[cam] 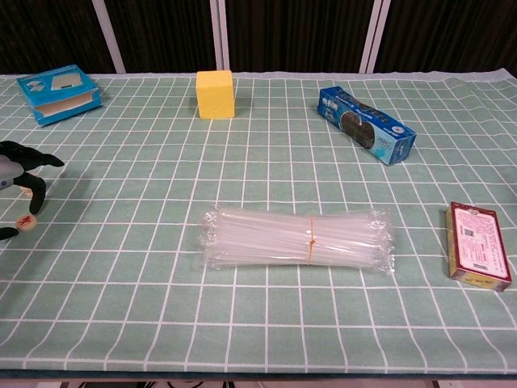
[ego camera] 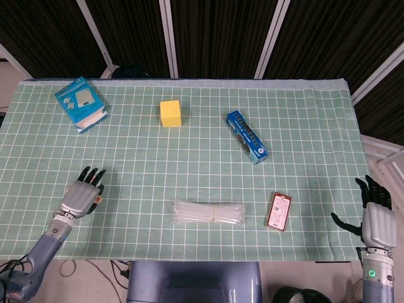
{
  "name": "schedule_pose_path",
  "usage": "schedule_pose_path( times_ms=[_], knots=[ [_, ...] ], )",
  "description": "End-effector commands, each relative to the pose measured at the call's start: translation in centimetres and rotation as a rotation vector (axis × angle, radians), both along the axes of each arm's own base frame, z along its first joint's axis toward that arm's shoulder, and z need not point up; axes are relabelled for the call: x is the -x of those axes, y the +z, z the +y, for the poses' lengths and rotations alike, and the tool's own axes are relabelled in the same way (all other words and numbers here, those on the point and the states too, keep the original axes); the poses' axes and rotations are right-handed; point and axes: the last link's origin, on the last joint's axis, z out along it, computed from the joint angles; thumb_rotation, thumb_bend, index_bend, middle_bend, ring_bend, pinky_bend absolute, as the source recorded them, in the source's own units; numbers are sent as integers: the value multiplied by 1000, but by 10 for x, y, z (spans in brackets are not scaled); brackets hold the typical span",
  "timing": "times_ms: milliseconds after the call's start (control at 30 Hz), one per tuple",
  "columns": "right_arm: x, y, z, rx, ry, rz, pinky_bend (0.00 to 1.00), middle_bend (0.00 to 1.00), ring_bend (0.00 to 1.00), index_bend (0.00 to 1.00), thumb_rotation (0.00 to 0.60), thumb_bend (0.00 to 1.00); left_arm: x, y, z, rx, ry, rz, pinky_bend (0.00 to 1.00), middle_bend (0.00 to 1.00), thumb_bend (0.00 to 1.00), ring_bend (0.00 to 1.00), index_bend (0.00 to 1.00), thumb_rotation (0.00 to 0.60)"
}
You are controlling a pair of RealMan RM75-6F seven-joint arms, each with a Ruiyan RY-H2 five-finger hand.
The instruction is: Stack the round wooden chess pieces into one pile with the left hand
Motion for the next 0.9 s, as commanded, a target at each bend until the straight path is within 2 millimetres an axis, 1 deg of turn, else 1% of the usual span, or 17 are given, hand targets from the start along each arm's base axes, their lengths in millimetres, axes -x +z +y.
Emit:
schedule_pose_path(
  times_ms=[33, 900],
  knots=[
    [0, 0, 0, 0, 0, 0, 0, 49, 0, 118, 600, 266, 0, 0, 0, 0, 0, 1, 0, 49, 274, 0, 482, 600],
    [0, 0, 0, -1, -3, -3, 0, 49, 0, 118, 600, 267, -3, -2, 1, 0, -9, 18, 0, 49, 300, 0, 501, 600]
  ],
)
